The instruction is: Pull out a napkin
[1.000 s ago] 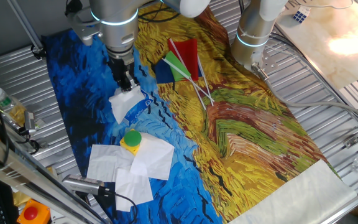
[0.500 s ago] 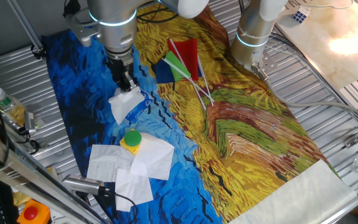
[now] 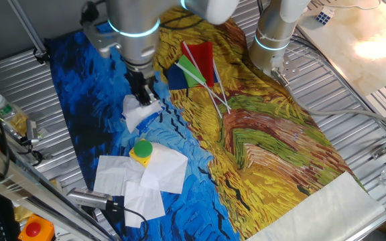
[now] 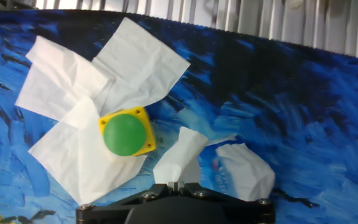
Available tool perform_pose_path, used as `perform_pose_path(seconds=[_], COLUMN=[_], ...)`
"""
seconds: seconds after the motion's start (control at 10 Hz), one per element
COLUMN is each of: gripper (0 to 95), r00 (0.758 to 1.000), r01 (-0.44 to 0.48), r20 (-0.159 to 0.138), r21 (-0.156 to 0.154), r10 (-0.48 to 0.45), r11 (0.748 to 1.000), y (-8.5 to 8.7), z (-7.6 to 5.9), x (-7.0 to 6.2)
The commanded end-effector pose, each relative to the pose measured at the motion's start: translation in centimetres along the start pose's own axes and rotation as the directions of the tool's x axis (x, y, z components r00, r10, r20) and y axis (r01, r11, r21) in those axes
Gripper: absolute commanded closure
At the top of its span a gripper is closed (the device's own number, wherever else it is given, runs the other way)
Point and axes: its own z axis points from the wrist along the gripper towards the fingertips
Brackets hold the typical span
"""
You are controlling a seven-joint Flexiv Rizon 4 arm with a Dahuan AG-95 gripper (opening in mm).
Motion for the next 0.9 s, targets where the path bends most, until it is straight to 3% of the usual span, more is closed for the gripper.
perform_pose_path(seconds=[0.1,0.2,0.9], gripper=[95.0,95.0,95.0], r00=[1.0,1.0,0.999], r01=[-0.017,-0.027,-0.04], r20=[0.008,0.01,0.005], r21=[0.0,0.0,-0.02], r10=[0.017,0.027,0.04], r11=[1.0,1.0,0.999], y=[2.0,2.9,3.3], z=[0.4,0.6,0.8], x=[0.4,0.5,0.0])
